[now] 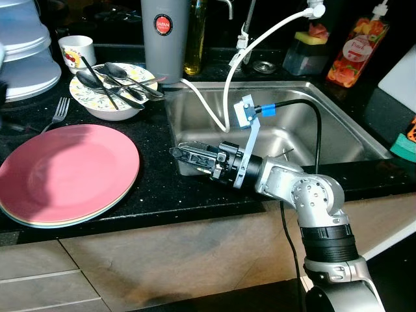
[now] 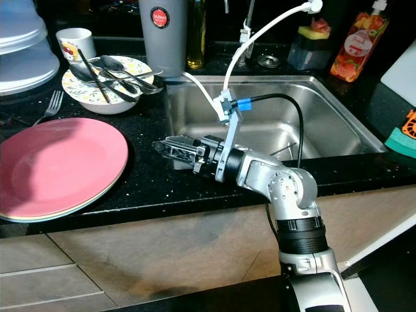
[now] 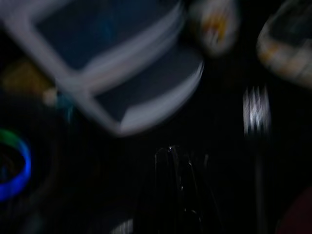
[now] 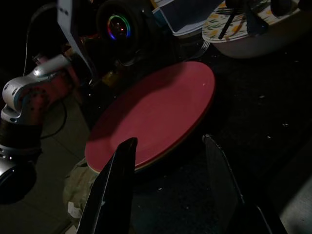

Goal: Kitchen organization

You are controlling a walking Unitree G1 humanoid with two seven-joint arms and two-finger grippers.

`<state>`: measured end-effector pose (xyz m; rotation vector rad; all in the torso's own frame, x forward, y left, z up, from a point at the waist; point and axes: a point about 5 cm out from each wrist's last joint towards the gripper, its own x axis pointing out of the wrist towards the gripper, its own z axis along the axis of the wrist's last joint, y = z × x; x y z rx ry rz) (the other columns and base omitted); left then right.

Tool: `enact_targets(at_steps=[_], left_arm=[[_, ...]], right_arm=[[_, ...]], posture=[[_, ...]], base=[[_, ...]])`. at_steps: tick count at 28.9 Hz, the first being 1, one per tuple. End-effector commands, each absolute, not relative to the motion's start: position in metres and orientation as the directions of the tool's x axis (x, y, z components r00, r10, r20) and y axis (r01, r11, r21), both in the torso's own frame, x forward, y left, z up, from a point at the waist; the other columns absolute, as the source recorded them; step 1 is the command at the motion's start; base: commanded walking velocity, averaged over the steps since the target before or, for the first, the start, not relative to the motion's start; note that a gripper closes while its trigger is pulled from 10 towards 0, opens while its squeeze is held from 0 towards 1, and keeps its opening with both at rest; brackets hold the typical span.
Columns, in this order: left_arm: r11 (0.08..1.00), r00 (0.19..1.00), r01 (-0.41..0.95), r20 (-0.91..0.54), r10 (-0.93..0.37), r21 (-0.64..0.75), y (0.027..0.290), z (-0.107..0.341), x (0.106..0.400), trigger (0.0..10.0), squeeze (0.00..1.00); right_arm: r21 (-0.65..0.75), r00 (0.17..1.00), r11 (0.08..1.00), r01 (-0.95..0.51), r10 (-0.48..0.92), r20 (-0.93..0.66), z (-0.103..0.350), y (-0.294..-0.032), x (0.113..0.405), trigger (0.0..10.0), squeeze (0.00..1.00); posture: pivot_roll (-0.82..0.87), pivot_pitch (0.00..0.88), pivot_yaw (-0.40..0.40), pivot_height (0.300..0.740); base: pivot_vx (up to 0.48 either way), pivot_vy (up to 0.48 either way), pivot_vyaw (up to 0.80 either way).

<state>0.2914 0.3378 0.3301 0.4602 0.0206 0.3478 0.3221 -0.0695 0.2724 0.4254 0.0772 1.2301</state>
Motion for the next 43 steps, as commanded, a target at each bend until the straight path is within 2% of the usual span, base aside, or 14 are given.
enact_targets(at_steps=[1, 4, 6, 10, 12, 20, 31, 34, 36, 37, 38, 43], left_arm=[[0.851, 0.933, -0.335, 0.017, 0.359, 0.404, 0.341, 0.328, 0.287, 10.0, 0.0], [0.913, 0.941, -0.273, -0.111, 0.319, 0.303, 0.337, 0.315, 0.284, 10.0, 0.0], [0.926, 0.942, -0.255, -0.145, 0.303, 0.279, 0.334, 0.312, 0.282, 10.0, 0.0], [0.931, 0.937, -0.23, -0.192, 0.29, 0.283, 0.332, 0.309, 0.275, 10.0, 0.0], [0.946, 0.942, -0.144, -0.253, 0.221, 0.291, 0.323, 0.304, 0.27, 10.0, 0.0], [0.974, 0.915, -0.015, -0.389, 0.104, 0.227, 0.309, 0.282, 0.265, 10.0, 0.0], [0.985, 0.908, -0.012, -0.412, 0.084, 0.173, 0.305, 0.267, 0.27, 10.0, 0.0], [0.985, 0.907, -0.011, -0.414, 0.083, 0.173, 0.304, 0.267, 0.27, 10.0, 0.0], [0.986, 0.909, -0.008, -0.41, 0.075, 0.164, 0.303, 0.266, 0.271, 10.0, 0.0], [0.986, 0.909, -0.008, -0.41, 0.076, 0.165, 0.303, 0.265, 0.271, 10.0, 0.0], [0.985, 0.908, -0.009, -0.412, 0.08, 0.173, 0.303, 0.265, 0.271, 10.0, 0.0], [0.981, 0.909, -0.012, -0.407, 0.092, 0.195, 0.303, 0.264, 0.272, 10.0, 0.0]], right_arm=[[0.354, 0.34, 0.263, -0.897, 0.924, 0.174, 0.273, -0.071, 0.322, 10.0, 0.0], [0.356, 0.343, 0.267, -0.895, 0.924, 0.17, 0.273, -0.072, 0.322, 10.0, 0.0], [0.357, 0.343, 0.267, -0.895, 0.924, 0.169, 0.272, -0.072, 0.322, 10.0, 0.0], [0.359, 0.342, 0.266, -0.895, 0.925, 0.168, 0.272, -0.072, 0.322, 10.0, 0.0], [0.361, 0.341, 0.264, -0.895, 0.925, 0.167, 0.272, -0.072, 0.323, 10.0, 0.0], [0.362, 0.339, 0.262, -0.895, 0.926, 0.167, 0.271, -0.071, 0.324, 10.0, 0.0], [0.369, 0.365, 0.282, -0.885, 0.914, 0.177, 0.273, -0.073, 0.326, 10.0, 0.0], [0.378, 0.36, 0.273, -0.885, 0.915, 0.183, 0.274, -0.071, 0.325, 10.0, 0.0], [0.41, 0.337, 0.227, -0.884, 0.915, 0.22, 0.277, -0.065, 0.322, 10.0, 0.0], [0.42, 0.336, 0.218, -0.881, 0.913, 0.231, 0.279, -0.063, 0.322, 10.0, 0.27], [0.431, 0.342, 0.216, -0.876, 0.909, 0.239, 0.28, -0.063, 0.323, 10.0, 1.0], [0.475, 0.333, 0.162, -0.865, 0.893, 0.302, 0.291, -0.06, 0.323, 10.0, 1.0]], posture=[[0.03, 0.177, -0.059, 0.74], [0.03, 0.177, -0.061, 0.74], [0.03, 0.177, -0.061, 0.74], [0.03, 0.179, -0.063, 0.74], [0.04, 0.18, -0.068, 0.74], [0.04, 0.18, -0.068, 0.74], [0.03, 0.177, -0.06, 0.74], [0.03, 0.177, -0.06, 0.74], [0.03, 0.177, -0.06, 0.74], [0.03, 0.177, -0.06, 0.74], [0.03, 0.177, -0.06, 0.74], [0.03, 0.18, -0.064, 0.74]], base=[[0.0, 0.0, 0.0], [0.0, 0.0, 0.0], [0.0, 0.0, 0.0], [0.0, 0.0, 0.0], [0.0, 0.0, 0.0], [0.0, 0.0, 0.0], [0.0, 0.0, 0.0], [0.0, 0.0, 0.0], [0.0, 0.0, 0.0], [0.0, 0.0, 0.0], [0.0, 0.0, 0.0], [0.0, 0.0, 0.0]])
